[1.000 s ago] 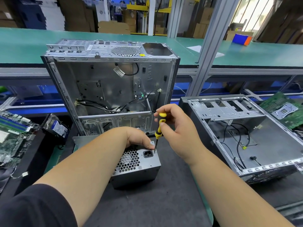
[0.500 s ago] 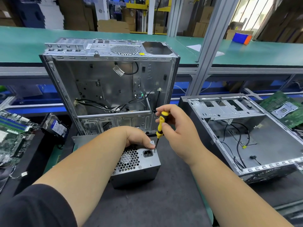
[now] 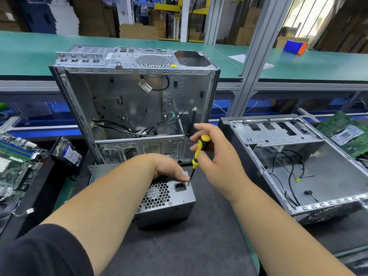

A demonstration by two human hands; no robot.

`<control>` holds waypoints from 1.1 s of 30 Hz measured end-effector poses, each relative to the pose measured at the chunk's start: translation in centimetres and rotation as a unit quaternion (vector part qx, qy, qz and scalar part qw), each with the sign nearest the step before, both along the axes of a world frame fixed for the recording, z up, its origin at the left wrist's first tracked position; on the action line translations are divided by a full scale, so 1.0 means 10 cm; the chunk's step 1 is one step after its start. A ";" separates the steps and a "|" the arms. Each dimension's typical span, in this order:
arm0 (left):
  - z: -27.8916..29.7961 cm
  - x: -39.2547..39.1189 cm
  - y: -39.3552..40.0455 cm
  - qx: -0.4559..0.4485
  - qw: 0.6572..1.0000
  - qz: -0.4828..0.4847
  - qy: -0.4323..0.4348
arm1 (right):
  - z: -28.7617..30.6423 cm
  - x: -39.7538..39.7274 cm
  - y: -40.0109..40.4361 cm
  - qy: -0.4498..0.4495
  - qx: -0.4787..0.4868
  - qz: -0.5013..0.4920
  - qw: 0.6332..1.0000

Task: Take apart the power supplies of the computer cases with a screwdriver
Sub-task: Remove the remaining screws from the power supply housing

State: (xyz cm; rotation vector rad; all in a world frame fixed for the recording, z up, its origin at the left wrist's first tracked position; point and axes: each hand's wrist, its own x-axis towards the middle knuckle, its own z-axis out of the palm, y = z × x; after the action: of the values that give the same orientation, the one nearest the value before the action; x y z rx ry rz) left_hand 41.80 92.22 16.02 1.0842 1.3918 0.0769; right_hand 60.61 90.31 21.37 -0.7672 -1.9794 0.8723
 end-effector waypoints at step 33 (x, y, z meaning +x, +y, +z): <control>-0.04 0.04 -0.15 0.257 0.963 0.001 0.085 | -0.02 0.06 0.00 -0.022 0.022 -0.003 1.000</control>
State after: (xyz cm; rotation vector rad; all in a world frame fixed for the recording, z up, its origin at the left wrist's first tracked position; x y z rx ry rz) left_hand 42.20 90.69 15.66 1.5462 1.5715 0.3711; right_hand 61.18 90.32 21.13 -0.7722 -2.0270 0.8114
